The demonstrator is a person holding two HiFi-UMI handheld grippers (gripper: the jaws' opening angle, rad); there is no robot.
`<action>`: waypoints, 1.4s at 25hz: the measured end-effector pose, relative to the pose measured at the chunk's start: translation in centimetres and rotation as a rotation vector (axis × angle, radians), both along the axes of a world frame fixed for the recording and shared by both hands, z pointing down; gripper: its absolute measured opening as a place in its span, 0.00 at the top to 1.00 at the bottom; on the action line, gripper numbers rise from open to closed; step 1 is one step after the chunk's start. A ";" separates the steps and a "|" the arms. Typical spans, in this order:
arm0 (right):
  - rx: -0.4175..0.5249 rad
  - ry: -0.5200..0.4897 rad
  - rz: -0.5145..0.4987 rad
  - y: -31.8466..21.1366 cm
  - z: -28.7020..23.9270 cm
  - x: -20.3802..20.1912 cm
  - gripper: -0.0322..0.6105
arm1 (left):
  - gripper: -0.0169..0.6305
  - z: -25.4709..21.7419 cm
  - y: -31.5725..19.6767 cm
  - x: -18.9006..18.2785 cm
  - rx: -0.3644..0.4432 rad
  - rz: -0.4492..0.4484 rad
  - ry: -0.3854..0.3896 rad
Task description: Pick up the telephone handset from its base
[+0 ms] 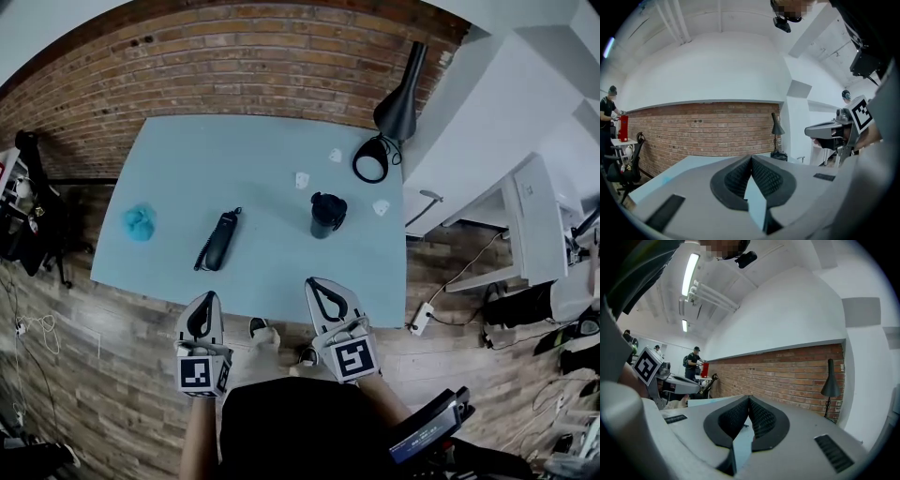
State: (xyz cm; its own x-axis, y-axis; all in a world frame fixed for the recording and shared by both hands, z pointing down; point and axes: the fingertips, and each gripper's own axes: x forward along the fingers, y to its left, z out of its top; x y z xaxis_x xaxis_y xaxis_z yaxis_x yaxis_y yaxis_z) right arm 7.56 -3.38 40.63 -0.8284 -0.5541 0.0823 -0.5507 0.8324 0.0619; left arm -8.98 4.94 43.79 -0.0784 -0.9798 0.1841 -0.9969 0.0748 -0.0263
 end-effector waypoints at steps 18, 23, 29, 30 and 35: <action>0.012 0.106 0.057 -6.2 0.2 -11.2 0.94 | 0.92 4.4 -9.3 -13.2 -0.161 0.074 0.015; 0.008 0.070 0.075 -9.4 -0.4 -10.7 0.94 | 0.87 6.3 -10.3 -15.1 -0.231 -0.002 0.026; 0.018 0.053 0.105 -12.6 -0.9 -7.9 0.94 | 0.78 8.1 -13.1 -14.8 -0.317 0.031 0.011; 0.022 0.051 0.110 -13.0 -0.9 -7.5 0.94 | 0.74 8.6 -13.7 -14.6 -0.331 0.043 0.009; 0.009 0.053 0.136 -14.1 -0.2 -5.6 0.94 | 0.67 12.4 -15.5 -13.8 -0.451 0.082 0.019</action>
